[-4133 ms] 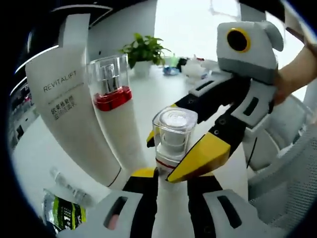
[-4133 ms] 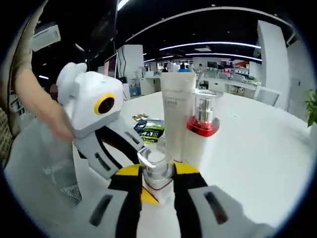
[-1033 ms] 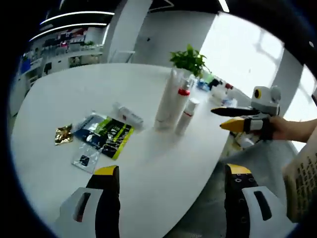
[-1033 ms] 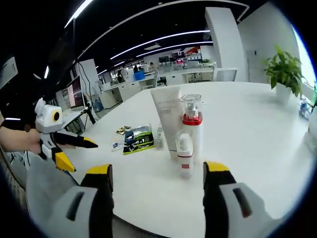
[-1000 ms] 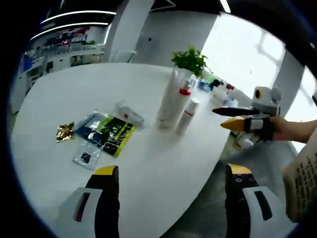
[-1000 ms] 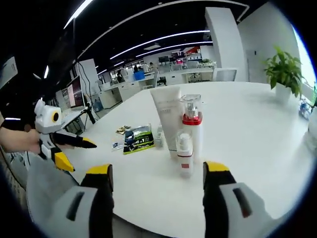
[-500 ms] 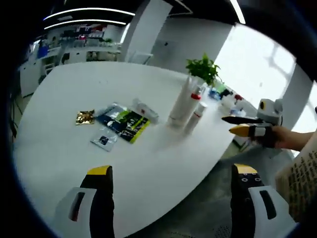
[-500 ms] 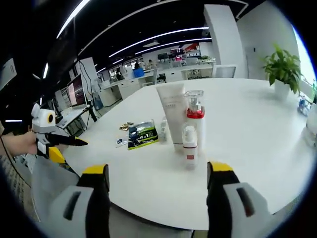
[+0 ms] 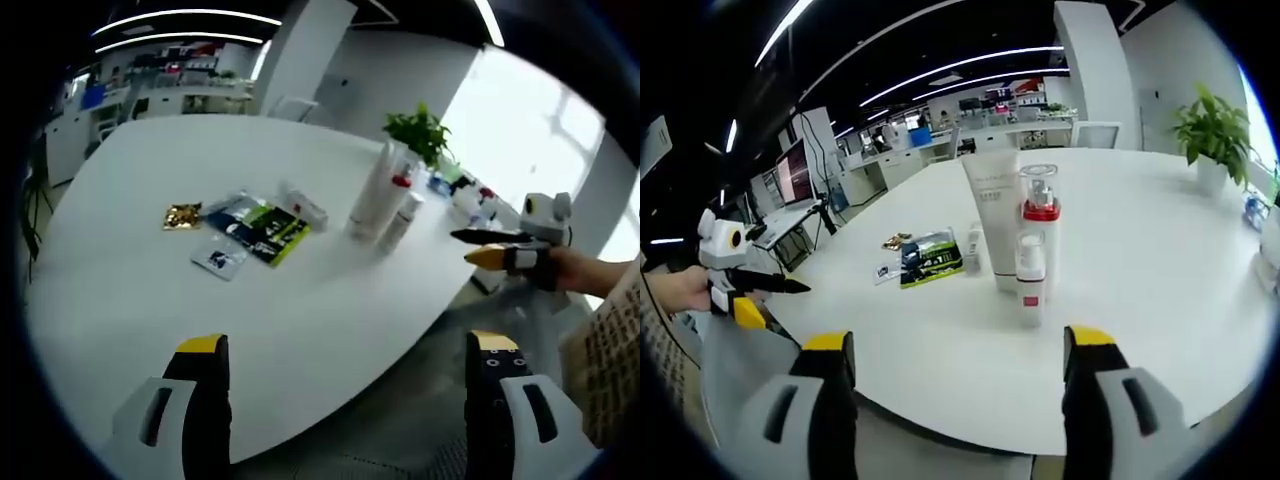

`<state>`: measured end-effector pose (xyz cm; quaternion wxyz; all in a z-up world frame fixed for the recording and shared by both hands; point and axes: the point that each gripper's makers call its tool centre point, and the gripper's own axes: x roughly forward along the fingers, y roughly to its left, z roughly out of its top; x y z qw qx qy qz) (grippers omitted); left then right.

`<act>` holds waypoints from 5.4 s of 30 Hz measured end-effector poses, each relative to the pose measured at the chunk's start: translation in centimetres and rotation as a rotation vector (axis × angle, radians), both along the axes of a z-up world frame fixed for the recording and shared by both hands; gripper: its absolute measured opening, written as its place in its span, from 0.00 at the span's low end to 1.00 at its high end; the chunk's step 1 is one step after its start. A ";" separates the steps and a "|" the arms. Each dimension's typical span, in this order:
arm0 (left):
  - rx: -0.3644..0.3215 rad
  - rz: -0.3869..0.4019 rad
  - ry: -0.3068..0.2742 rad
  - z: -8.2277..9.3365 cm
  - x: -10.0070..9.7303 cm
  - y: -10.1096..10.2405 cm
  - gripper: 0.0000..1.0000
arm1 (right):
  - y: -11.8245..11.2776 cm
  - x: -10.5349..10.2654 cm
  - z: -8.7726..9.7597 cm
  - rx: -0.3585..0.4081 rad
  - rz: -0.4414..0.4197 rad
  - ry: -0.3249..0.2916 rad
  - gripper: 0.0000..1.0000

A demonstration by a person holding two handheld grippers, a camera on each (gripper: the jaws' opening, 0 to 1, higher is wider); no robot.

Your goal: Arrange the skincare products in the storage area until every visible bottle or jar stands upright without overlapping.

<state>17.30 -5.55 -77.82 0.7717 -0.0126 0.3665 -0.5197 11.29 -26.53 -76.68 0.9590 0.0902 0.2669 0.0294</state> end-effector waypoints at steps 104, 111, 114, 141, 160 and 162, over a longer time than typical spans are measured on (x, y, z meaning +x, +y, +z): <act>-0.010 -0.026 0.122 -3.9 3.8 -0.2 0.85 | -1.0 26.2 -9.2 -0.311 -0.192 0.306 0.33; -0.005 -0.021 0.127 -4.1 4.3 -0.4 0.84 | -1.7 26.8 -10.2 -0.299 -0.207 0.326 0.30; -0.005 -0.018 0.126 -4.2 4.5 -0.5 0.84 | -1.9 26.7 -10.3 -0.299 -0.212 0.332 0.29; -0.049 0.070 0.125 -3.1 3.8 0.2 0.80 | -0.7 26.6 -10.3 -0.276 -0.175 0.291 0.21; -0.066 0.065 0.060 -0.1 2.3 0.3 0.79 | 1.0 24.1 -7.7 -0.232 -0.139 0.268 0.21; -0.069 0.058 0.053 0.2 2.1 0.3 0.79 | 1.3 23.4 -7.5 -0.193 -0.151 0.263 0.21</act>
